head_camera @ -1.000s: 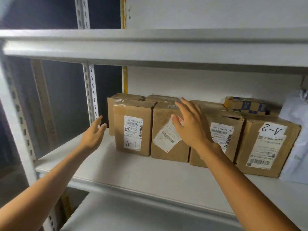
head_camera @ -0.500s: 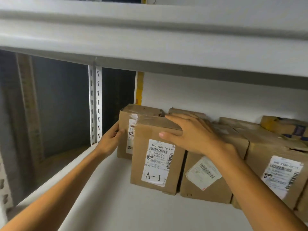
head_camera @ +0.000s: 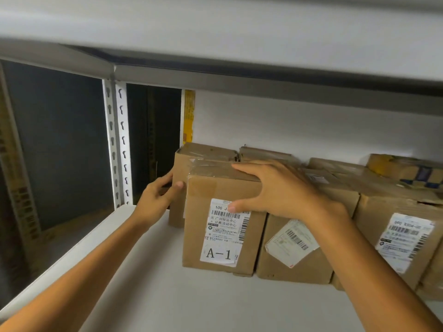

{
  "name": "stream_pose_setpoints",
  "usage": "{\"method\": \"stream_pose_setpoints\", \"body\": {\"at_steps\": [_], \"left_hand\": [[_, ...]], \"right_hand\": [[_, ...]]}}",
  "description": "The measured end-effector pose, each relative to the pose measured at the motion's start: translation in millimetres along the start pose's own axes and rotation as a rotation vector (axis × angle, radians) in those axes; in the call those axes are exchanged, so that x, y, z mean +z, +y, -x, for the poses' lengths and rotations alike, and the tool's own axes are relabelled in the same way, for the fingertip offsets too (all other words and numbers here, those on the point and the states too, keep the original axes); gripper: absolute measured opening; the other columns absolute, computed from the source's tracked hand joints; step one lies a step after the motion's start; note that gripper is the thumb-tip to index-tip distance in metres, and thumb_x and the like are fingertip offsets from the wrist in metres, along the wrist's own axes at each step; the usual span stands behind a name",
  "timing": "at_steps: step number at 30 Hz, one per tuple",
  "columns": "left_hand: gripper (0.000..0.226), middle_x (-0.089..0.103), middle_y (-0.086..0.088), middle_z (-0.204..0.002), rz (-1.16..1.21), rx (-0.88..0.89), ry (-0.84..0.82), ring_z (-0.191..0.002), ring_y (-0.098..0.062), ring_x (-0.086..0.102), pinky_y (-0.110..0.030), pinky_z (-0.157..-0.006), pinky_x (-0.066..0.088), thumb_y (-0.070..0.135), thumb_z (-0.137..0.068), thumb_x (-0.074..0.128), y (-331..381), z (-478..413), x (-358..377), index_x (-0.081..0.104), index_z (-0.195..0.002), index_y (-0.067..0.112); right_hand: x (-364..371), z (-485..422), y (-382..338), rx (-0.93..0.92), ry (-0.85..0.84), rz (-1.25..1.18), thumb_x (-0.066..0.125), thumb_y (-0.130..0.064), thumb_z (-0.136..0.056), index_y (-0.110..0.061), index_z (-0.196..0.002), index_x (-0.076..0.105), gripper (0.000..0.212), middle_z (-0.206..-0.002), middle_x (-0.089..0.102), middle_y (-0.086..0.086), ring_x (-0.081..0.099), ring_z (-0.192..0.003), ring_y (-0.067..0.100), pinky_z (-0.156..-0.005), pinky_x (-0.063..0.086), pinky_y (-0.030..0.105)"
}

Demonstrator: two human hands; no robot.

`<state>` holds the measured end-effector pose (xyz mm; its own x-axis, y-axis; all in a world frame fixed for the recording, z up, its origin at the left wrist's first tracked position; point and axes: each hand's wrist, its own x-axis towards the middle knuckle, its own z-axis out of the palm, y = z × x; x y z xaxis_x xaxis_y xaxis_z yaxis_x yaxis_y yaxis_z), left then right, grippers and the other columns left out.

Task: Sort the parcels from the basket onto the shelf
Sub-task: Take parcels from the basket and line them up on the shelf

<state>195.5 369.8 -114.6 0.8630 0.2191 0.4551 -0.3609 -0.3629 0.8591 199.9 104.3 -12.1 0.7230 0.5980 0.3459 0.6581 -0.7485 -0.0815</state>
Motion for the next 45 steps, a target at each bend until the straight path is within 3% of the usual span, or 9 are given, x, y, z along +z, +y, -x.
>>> {"method": "stream_pose_setpoints", "body": {"at_steps": [12,16,19,22,25,28,32,40,45], "left_hand": [[0.059,0.069,0.01,-0.086,0.185,-0.007,-0.161,-0.085,-0.016,0.067,-0.028,-0.074,0.055,0.079,-0.072,0.049,9.4,4.4,28.8,0.055,-0.098,0.026],[0.057,0.067,0.007,-0.085,0.159,-0.067,-0.243,-0.097,-0.023,0.065,-0.032,-0.088,0.051,0.07,-0.081,0.021,0.9,11.9,28.6,0.053,-0.095,0.025],[0.07,0.068,0.007,-0.084,0.063,-0.026,-0.286,-0.086,-0.017,0.067,-0.032,-0.078,0.056,0.088,-0.064,0.044,2.0,12.8,26.9,0.053,-0.09,0.024],[0.075,0.062,-0.003,-0.109,-0.006,0.012,-0.267,-0.103,-0.026,0.061,-0.048,-0.09,0.053,0.083,-0.065,0.05,6.5,12.9,22.5,0.054,-0.108,0.022],[0.052,0.064,0.022,-0.11,-0.015,0.06,-0.216,-0.106,-0.005,0.062,-0.027,-0.083,0.057,0.066,-0.081,0.051,8.9,15.2,19.9,0.05,-0.121,0.033],[0.086,0.057,0.024,-0.124,0.001,0.087,-0.198,-0.114,0.0,0.056,-0.015,-0.079,0.054,0.08,-0.069,0.052,15.2,16.1,18.9,0.036,-0.14,0.034],[0.081,0.04,0.006,-0.148,0.011,0.152,-0.183,-0.13,-0.013,0.047,-0.033,-0.095,0.051,0.067,-0.082,0.048,15.8,15.1,21.8,0.019,-0.15,0.034],[0.103,0.047,0.028,-0.135,0.07,0.108,-0.371,-0.125,0.002,0.048,-0.011,-0.081,0.05,0.078,-0.066,0.057,11.9,27.7,19.3,0.015,-0.148,0.032],[0.112,0.063,0.006,-0.123,0.14,0.025,-0.47,-0.113,-0.022,0.063,-0.033,-0.079,0.058,0.041,-0.06,0.087,14.9,24.8,29.8,0.015,-0.144,0.029]], "right_hand": [[-0.3,24.7,16.6,0.005,0.119,0.073,0.059,-0.081,-0.065,-0.044,-0.144,0.034,0.091,-0.149,0.038,-0.02,0.035,-0.137,0.007,-0.108,0.03,0.037],[-3.0,36.8,38.6,0.064,0.161,0.066,0.055,-0.085,-0.061,-0.045,-0.142,0.039,0.092,-0.146,0.042,-0.021,0.04,-0.133,0.007,-0.106,0.033,0.034],[-1.6,39.9,46.3,0.095,0.213,0.077,0.053,-0.088,-0.058,-0.047,-0.138,0.043,0.09,-0.144,0.044,-0.023,0.041,-0.132,0.005,-0.103,0.035,0.033],[0.1,38.1,47.2,0.106,0.238,0.065,0.054,-0.088,-0.056,-0.05,-0.135,0.045,0.089,-0.141,0.047,-0.025,0.043,-0.13,0.004,-0.097,0.036,0.03],[0.1,37.8,47.0,0.108,0.251,0.068,0.053,-0.089,-0.055,-0.05,-0.134,0.047,0.088,-0.14,0.048,-0.025,0.045,-0.129,0.005,-0.095,0.037,0.03],[-1.0,38.5,45.3,0.112,0.242,0.073,0.053,-0.088,-0.056,-0.049,-0.135,0.046,0.089,-0.141,0.047,-0.024,0.044,-0.13,0.007,-0.1,0.038,0.034],[-0.4,38.9,47.4,0.106,0.251,0.062,0.054,-0.087,-0.057,-0.049,-0.135,0.046,0.088,-0.142,0.046,-0.023,0.044,-0.131,0.006,-0.101,0.037,0.033],[-0.3,38.0,46.6,0.099,0.264,0.058,0.05,-0.09,-0.055,-0.048,-0.135,0.047,0.091,-0.139,0.05,-0.021,0.049,-0.127,0.011,-0.1,0.04,0.039],[-3.9,35.8,48.7,0.086,0.224,0.054,0.054,-0.089,-0.055,-0.047,-0.135,0.047,0.09,-0.14,0.05,-0.021,0.048,-0.127,0.011,-0.1,0.041,0.039]]}}
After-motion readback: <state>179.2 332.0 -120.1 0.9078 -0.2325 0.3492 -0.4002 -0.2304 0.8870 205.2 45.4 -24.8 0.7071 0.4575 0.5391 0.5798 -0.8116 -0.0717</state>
